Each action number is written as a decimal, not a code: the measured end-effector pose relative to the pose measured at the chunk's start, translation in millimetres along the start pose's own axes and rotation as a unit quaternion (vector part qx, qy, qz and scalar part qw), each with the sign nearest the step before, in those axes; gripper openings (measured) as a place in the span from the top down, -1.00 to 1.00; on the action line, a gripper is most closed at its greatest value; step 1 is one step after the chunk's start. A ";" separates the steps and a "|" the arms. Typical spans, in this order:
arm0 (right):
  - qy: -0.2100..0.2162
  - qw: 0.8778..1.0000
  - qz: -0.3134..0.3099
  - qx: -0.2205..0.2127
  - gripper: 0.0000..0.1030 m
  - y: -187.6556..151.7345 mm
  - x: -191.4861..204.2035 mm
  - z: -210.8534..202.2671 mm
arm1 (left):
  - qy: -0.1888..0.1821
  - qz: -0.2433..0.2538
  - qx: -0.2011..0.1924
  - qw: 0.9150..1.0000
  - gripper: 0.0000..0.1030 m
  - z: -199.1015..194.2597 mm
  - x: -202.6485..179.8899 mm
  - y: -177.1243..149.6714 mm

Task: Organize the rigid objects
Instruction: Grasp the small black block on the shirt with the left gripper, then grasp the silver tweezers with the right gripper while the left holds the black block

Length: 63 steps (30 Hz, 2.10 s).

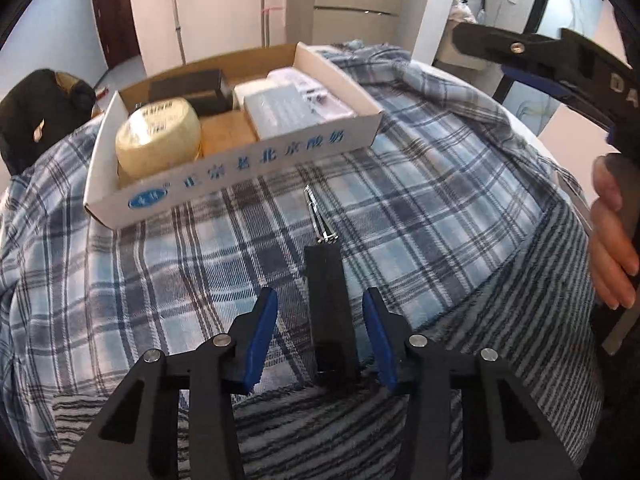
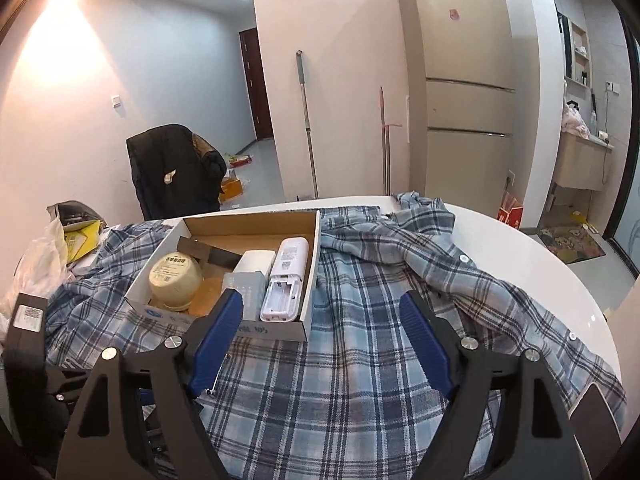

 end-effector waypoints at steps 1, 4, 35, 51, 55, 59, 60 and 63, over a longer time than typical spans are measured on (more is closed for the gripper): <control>-0.002 1.000 -0.002 0.001 -0.55 -0.6 0.1 0.8 | -0.003 -0.005 0.004 1.000 0.27 2.5 1.5 -0.4; -0.007 1.000 -0.007 0.002 -0.55 -2.5 0.0 2.6 | -0.005 -0.022 0.011 1.000 0.31 5.4 5.3 0.0; 0.038 0.969 -0.026 0.244 0.26 -49.2 83.8 84.1 | 0.128 -0.078 -0.229 0.962 0.63 -78.9 57.6 -23.2; 0.027 0.965 -0.070 0.250 0.78 -71.4 82.0 87.4 | 0.125 -0.088 -0.221 0.963 0.63 -76.1 61.4 -23.5; 0.021 0.969 -0.073 0.234 0.79 -67.1 73.6 77.9 | 0.125 -0.090 -0.225 0.962 0.63 -78.4 62.2 -24.2; 0.015 0.973 -0.067 0.218 0.79 -56.2 62.1 68.5 | 0.123 -0.092 -0.226 0.962 0.63 -82.8 64.8 -23.1; 0.015 0.974 -0.065 0.215 0.79 -52.9 59.5 66.5 | 0.125 -0.094 -0.229 0.961 0.63 -85.6 66.8 -22.0; 0.014 0.978 -0.061 0.197 0.79 -40.2 54.0 58.2 | 0.128 -0.103 -0.237 0.958 0.63 -94.2 72.3 -19.3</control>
Point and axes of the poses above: each gripper's, at about its wrist camera, not at the fingertips, and z roughly the way its jaws point, x to its left, y to its top, the point moved 1 cm from there along z, roughly the way its jaws point, and after that the axes turned 7 degrees about z, right-handed, at the moved point
